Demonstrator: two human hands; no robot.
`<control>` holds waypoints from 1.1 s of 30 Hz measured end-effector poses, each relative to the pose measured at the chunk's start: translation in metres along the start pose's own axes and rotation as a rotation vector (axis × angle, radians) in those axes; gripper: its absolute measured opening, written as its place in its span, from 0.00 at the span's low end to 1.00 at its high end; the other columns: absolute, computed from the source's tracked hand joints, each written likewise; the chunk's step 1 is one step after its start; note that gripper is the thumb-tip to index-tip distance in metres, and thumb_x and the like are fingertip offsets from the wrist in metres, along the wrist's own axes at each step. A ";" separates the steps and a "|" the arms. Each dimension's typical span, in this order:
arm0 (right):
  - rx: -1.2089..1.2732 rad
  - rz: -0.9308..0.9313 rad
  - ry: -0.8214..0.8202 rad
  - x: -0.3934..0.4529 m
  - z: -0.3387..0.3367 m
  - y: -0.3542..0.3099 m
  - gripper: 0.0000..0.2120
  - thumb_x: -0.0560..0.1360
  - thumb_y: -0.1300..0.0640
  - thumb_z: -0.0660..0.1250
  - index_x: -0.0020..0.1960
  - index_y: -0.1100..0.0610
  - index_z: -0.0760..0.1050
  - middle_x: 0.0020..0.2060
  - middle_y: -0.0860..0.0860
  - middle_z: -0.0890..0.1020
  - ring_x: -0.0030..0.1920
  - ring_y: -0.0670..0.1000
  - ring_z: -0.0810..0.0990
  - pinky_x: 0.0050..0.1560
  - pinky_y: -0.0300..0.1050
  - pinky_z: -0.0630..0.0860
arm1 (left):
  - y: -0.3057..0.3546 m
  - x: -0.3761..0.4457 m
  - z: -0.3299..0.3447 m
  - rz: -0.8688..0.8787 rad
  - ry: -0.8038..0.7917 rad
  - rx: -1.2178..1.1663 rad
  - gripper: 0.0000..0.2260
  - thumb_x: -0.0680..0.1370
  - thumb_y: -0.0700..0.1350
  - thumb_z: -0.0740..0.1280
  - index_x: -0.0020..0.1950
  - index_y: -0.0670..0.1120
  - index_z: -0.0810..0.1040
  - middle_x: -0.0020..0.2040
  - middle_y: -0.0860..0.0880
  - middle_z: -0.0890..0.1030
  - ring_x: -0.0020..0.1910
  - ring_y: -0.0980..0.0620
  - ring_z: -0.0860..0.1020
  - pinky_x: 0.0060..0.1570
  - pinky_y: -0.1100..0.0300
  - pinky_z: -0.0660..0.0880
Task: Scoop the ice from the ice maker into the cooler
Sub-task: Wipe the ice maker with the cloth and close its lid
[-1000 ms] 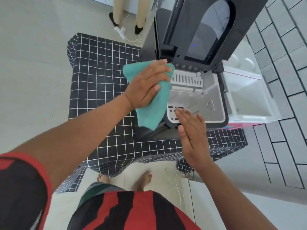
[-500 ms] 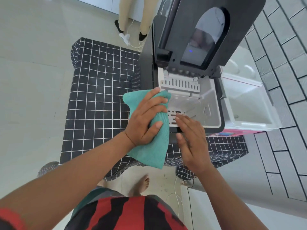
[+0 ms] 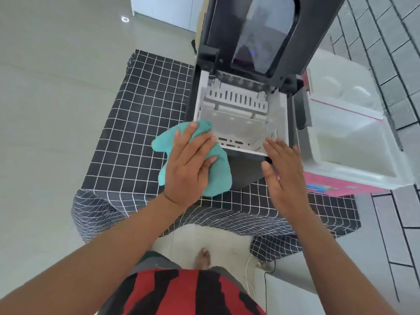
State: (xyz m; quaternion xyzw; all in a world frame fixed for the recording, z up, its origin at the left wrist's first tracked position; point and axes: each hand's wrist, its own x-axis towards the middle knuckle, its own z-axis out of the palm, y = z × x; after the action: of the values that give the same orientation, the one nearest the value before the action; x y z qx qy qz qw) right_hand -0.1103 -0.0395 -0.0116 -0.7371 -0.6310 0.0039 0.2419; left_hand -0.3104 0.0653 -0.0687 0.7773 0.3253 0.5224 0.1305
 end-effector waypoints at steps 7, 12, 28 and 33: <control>0.048 -0.157 -0.044 -0.008 -0.004 0.018 0.26 0.77 0.51 0.63 0.72 0.56 0.66 0.71 0.49 0.69 0.74 0.49 0.59 0.76 0.50 0.45 | 0.058 -0.003 0.027 -0.017 -0.012 0.273 0.12 0.76 0.38 0.71 0.59 0.39 0.82 0.61 0.45 0.82 0.66 0.41 0.76 0.73 0.45 0.60; 0.057 -0.241 -0.038 -0.010 -0.011 0.029 0.28 0.74 0.45 0.64 0.71 0.55 0.68 0.69 0.49 0.72 0.72 0.49 0.64 0.75 0.49 0.47 | 0.103 0.000 0.042 -0.101 -0.154 0.289 0.13 0.75 0.36 0.71 0.59 0.38 0.82 0.61 0.43 0.82 0.67 0.40 0.76 0.71 0.43 0.65; 0.348 0.135 0.380 -0.021 -0.003 0.028 0.12 0.71 0.59 0.72 0.53 0.49 0.83 0.49 0.49 0.73 0.50 0.53 0.71 0.52 0.54 0.72 | 0.106 0.028 0.012 -0.227 -0.306 0.207 0.08 0.72 0.42 0.76 0.50 0.45 0.87 0.54 0.48 0.85 0.53 0.49 0.83 0.54 0.57 0.78; 0.571 0.427 0.474 -0.031 -0.004 0.020 0.17 0.75 0.67 0.65 0.62 0.55 0.78 0.48 0.50 0.73 0.46 0.48 0.74 0.50 0.44 0.76 | 0.127 0.032 0.045 -0.193 -0.307 0.158 0.06 0.71 0.43 0.77 0.48 0.47 0.87 0.53 0.50 0.86 0.54 0.52 0.83 0.53 0.55 0.80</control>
State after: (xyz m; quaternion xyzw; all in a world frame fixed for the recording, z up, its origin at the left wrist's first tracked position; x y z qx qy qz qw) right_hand -0.0968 -0.0719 -0.0247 -0.7352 -0.3649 0.0590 0.5683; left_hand -0.2153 -0.0039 0.0042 0.8209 0.4144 0.3559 0.1667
